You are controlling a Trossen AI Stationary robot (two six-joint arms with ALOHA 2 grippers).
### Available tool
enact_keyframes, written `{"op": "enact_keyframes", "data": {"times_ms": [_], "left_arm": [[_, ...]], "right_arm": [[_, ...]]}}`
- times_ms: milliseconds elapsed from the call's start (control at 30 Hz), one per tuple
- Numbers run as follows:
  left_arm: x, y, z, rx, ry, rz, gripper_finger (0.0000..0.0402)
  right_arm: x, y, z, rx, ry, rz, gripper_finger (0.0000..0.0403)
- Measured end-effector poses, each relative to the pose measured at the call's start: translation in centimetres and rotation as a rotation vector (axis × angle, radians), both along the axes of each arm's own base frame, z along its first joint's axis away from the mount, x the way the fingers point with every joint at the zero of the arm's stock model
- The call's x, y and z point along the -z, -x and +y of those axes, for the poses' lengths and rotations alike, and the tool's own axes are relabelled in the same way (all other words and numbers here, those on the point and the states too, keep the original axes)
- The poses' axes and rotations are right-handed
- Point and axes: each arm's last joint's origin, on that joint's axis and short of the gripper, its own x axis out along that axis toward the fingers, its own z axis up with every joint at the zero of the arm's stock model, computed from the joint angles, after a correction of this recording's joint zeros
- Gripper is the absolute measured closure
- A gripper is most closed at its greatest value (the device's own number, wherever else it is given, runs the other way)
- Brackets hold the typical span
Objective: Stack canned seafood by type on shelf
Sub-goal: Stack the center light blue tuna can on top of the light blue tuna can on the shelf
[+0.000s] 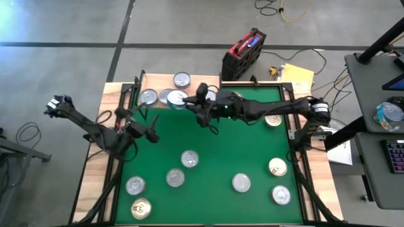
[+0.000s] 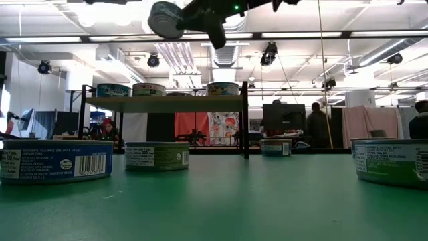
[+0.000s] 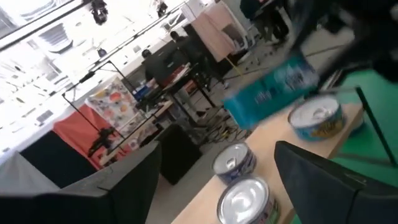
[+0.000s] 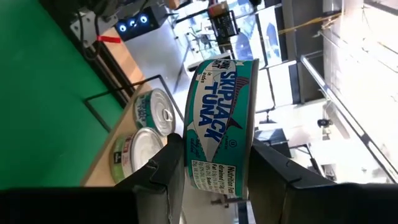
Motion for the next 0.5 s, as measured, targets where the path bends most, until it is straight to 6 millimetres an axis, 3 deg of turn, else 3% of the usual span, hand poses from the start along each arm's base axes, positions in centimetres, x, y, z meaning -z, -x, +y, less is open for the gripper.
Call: {"op": "enact_keyframes", "data": {"times_ms": [267,500], "left_arm": [[-4.5,2.2,1.3,0.164,0.027,-0.106,0.0124],[-7.5,4.4,2.7,0.17,0.043,-0.14,0.0126]], "right_arm": [[1.4,-1.4,-0.8,-0.043,0.065,-0.039,0.028],[2.4,-2.9,-0.8,-0.075,0.066,-0.069,0.028]]}}
